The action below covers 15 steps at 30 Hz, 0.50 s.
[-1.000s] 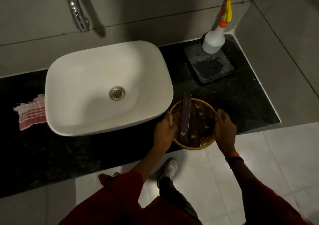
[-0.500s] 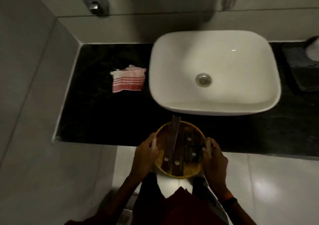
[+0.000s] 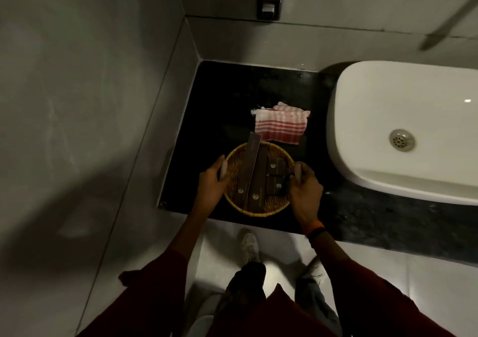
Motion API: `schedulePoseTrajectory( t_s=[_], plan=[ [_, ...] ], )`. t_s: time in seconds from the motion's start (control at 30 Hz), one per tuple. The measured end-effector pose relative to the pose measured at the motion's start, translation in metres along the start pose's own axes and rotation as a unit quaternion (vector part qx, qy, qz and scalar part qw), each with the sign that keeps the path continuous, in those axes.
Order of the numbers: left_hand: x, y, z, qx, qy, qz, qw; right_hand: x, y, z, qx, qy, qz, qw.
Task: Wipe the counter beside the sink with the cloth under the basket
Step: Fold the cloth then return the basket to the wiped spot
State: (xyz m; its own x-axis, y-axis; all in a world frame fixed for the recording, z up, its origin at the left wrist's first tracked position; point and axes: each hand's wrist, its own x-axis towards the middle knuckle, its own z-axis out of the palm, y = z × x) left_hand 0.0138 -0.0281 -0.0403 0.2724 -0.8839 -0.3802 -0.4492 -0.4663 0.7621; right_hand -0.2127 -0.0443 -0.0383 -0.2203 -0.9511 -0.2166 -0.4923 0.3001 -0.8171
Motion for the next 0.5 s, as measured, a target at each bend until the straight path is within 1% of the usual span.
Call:
schedulePoseTrajectory(
  t_s=[0.13,0.2,0.27,0.33,0.4,0.43,0.5],
  plan=[
    [0.008,0.003,0.001,-0.014,-0.002,0.011,1.000,0.005,-0.001,0.002,-0.003,0.009,0.013,1.000],
    [0.012,0.007,-0.002,-0.025,0.015,0.000,1.000,0.008,-0.001,0.000,0.000,0.021,0.042,0.999],
    [0.030,0.020,-0.005,-0.043,0.033,-0.010,0.998,0.022,-0.007,0.000,0.014,0.050,0.060,0.997],
    [0.061,0.042,-0.002,-0.036,0.052,-0.006,0.998,0.050,-0.018,0.003,0.023,0.072,0.033,0.997],
    [0.098,0.067,0.007,-0.011,0.066,0.016,0.998,0.086,-0.032,0.008,0.013,0.076,-0.001,0.997],
    [0.117,0.080,0.013,0.006,0.057,0.030,0.998,0.104,-0.037,0.011,-0.005,0.068,-0.014,0.998],
    [0.151,0.099,0.028,0.049,-0.006,0.042,0.998,0.138,-0.041,0.017,-0.071,0.012,-0.028,0.997]
  ],
)
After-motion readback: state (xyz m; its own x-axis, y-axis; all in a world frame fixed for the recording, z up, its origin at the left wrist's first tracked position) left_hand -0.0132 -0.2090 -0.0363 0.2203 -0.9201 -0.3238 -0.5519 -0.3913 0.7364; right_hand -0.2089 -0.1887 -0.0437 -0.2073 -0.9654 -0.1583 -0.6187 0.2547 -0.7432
